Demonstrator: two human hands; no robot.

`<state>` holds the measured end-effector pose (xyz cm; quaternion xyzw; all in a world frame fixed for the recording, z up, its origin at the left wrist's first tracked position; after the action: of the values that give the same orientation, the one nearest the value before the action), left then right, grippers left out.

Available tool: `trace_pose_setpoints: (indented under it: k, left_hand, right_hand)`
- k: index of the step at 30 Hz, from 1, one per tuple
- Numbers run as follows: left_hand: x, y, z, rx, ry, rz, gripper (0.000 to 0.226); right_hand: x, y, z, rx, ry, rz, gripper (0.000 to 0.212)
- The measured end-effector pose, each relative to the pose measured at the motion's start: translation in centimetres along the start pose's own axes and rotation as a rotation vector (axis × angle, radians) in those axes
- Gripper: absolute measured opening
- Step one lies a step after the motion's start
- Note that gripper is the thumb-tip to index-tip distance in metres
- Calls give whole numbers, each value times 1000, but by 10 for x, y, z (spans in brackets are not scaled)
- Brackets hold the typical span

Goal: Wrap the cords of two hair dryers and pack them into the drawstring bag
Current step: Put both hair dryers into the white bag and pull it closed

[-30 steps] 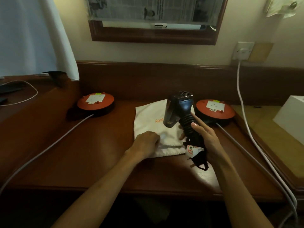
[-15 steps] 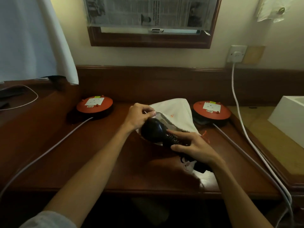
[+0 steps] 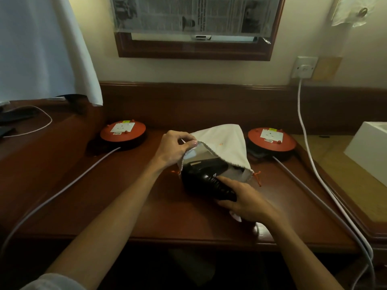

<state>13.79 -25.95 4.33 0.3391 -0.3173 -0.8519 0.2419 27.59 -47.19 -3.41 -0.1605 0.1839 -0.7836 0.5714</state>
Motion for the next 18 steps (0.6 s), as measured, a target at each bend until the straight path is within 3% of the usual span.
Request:
trace_pose_setpoints:
  k: [3, 6, 10, 18]
  left_hand:
    - [6, -1, -4, -131, -14, -57, 9]
    - [7, 4, -4, -189, 18, -97, 11]
    - [6, 29, -6, -127, -4, -175, 14]
    - [-1, 45, -7, -11, 56, -157, 8]
  right_hand:
    - [-2, -5, 4, -110, 86, -23, 77]
    - [-16, -23, 7, 86, 203, -22, 71]
    - [-51, -44, 0, 67, 279, -110, 56]
    - [-90, -59, -15, -103, 274, -177, 57]
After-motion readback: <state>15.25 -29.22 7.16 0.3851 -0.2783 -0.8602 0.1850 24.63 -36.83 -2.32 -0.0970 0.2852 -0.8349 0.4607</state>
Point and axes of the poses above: each hand's wrist, its own x-axis away from the middle knuckle, its own z-axis out of the back of the hand, y = z × x, the point moved 3 cm from there along -x, towards the middle knuckle, and after that the axes turned 1 degree about -z, right-handed, at the moved point
